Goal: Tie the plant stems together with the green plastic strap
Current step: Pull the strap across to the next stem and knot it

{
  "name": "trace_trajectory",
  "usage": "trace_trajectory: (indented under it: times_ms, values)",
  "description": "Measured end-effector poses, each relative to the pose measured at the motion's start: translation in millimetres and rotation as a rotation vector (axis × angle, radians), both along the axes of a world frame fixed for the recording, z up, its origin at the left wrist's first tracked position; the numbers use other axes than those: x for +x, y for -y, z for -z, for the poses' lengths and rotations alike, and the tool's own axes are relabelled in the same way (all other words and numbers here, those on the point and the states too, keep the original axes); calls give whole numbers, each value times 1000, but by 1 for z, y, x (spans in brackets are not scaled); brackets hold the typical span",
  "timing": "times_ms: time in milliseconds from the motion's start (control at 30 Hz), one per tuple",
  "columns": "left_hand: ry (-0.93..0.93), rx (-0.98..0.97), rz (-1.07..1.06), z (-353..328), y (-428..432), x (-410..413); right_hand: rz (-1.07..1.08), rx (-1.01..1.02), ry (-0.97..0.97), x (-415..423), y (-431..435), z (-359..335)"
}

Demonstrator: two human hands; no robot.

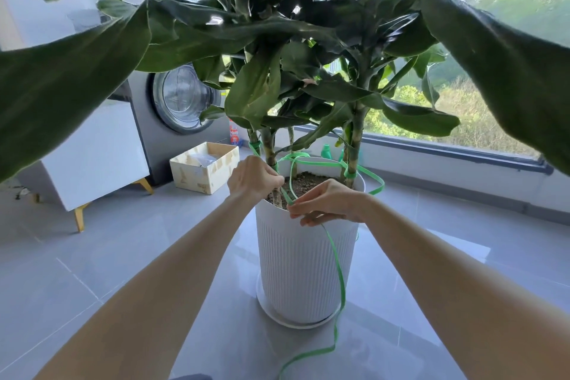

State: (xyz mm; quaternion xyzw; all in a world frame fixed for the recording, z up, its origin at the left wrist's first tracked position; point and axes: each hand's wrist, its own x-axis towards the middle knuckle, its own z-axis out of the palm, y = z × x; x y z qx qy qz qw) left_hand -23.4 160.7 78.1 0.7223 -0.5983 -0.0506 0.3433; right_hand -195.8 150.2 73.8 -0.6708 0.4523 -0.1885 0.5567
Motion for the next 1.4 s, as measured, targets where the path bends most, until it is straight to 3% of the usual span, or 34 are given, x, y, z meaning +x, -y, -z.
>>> trace_trajectory:
  times_ms: [167, 300, 533, 633, 800, 1100, 1400]
  values:
    - [47, -20, 96, 3, 0, 8, -125, 14, -137, -13, 2, 3]
    - [28, -29, 121, 4, 2, 10, -46, 19, -59, -14, 6, 6]
    - [39, -43, 176, 7, 4, 14, 400, -414, 70, 0, 14, 7]
    - [62, -35, 200, 7, 5, 17, 455, -647, 25, 11, 18, 0]
    - [45, -41, 245, 6, 7, 22, 420, -845, -47, 32, 27, 0]
    - [11, -32, 249, 9, 14, 26, 354, -972, -211, 51, 26, 2]
    - [9, -41, 284, 7, 10, 27, 347, -970, -220, 52, 29, 5]
